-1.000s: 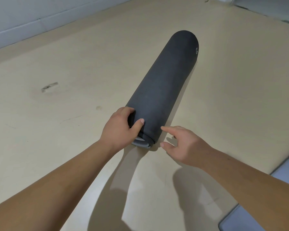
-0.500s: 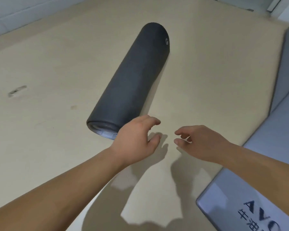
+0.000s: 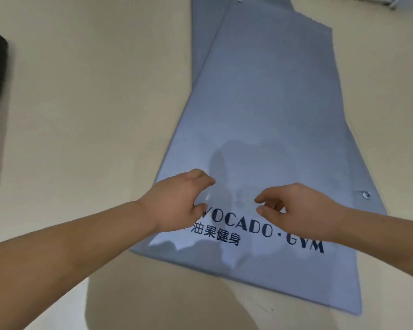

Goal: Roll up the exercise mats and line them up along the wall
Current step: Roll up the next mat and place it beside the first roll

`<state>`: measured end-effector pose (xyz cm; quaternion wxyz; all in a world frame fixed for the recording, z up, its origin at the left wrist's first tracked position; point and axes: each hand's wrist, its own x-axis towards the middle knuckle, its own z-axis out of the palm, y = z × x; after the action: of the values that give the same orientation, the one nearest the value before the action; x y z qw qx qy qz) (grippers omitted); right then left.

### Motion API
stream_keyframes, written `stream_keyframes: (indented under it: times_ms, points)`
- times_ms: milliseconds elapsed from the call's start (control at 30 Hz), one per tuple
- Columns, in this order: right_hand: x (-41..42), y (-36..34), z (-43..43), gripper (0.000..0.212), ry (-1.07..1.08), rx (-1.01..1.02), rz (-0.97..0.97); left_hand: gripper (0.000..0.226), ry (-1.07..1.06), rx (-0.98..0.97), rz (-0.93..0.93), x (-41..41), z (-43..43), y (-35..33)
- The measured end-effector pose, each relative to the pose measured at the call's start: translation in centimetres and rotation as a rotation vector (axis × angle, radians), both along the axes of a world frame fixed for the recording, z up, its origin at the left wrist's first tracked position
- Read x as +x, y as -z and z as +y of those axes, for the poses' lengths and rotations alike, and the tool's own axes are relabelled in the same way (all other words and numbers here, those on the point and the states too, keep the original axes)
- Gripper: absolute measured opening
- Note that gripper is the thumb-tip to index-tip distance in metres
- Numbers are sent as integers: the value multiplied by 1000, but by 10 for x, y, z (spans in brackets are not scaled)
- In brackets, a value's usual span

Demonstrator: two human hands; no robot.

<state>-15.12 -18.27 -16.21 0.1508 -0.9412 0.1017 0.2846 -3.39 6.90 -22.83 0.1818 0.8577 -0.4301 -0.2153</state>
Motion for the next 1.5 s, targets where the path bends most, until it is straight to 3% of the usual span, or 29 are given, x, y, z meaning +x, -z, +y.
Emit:
stream_keyframes:
  times_ms: [167, 233, 300, 433, 567, 800, 1000, 1200, 1300, 1367, 1433, 1500]
  points:
    - [-66, 60, -44, 34, 29, 35, -95, 73, 132, 178, 13, -30, -54, -9]
    - [-85, 91, -50, 40, -41, 68, -239, 80, 125, 242, 10, -41, -66, -11]
    - [-99, 122, -51, 58, -158, 45, -314, 82, 141, 335, -12, -48, -75, -10]
    - [-117, 167, -43, 102, -341, -17, -185, 76, 278, 532, -68, -56, -92, -3]
    - [-124, 186, -53, 117, -482, -23, -183, 76, 368, 683, -75, -69, -107, 25]
    - [-126, 195, -75, 108, -551, 44, -305, 131, 160, 684, -109, -137, -110, 78]
    - [-98, 178, -126, 85, -549, -46, -274, 136, 272, 719, -241, -132, -109, 79]
    - [-99, 137, -113, 81, -276, 67, -292, 126, 523, 828, -319, -117, -129, 52]
    - [-108, 102, -85, 78, -259, 141, -101, 96, 648, 740, -291, -98, -131, 24]
    - [-113, 79, -75, 67, -271, 149, -98, 79, 689, 742, -293, -87, -133, 2]
    - [-113, 56, -73, 45, -220, 155, -183, 67, 737, 710, -380, -76, -139, -18]
    - [-105, 36, -74, 39, -162, 114, -230, 57, 752, 641, -484, -64, -140, -39]
